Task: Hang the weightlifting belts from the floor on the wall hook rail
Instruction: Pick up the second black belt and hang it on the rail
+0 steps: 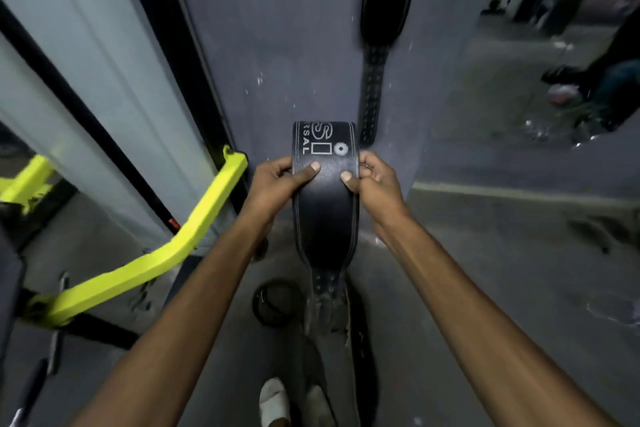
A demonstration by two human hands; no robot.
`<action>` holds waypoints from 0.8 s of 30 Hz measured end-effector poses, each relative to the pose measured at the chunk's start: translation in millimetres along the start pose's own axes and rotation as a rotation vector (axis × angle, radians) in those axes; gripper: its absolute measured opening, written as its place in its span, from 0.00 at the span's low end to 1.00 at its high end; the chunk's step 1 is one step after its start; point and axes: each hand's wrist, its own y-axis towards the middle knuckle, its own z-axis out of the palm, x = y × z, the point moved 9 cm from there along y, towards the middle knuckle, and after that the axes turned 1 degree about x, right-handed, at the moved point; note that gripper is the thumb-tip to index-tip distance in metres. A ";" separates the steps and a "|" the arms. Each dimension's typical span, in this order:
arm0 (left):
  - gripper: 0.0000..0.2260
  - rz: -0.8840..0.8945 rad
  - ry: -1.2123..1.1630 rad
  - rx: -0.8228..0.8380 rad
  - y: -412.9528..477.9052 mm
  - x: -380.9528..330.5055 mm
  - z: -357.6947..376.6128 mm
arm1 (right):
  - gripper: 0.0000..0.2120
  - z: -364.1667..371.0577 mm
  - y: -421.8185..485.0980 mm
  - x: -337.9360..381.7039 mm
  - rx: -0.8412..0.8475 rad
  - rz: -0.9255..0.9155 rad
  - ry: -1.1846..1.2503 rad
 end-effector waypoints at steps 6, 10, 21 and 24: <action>0.16 0.170 -0.043 -0.041 -79.1 -181.5 5.2 | 0.11 16.7 -70.0 197.5 0.044 -0.204 0.094; 0.14 0.283 -0.066 -0.027 -135.7 -263.7 8.1 | 0.11 28.3 -113.6 313.0 0.027 -0.353 0.071; 0.21 0.450 0.181 0.259 -222.5 -378.5 -22.4 | 0.10 48.6 -219.4 518.5 0.019 -0.683 0.043; 0.24 0.493 -0.070 0.280 -233.0 -473.5 -31.1 | 0.10 59.8 -241.7 538.2 0.046 -0.745 0.017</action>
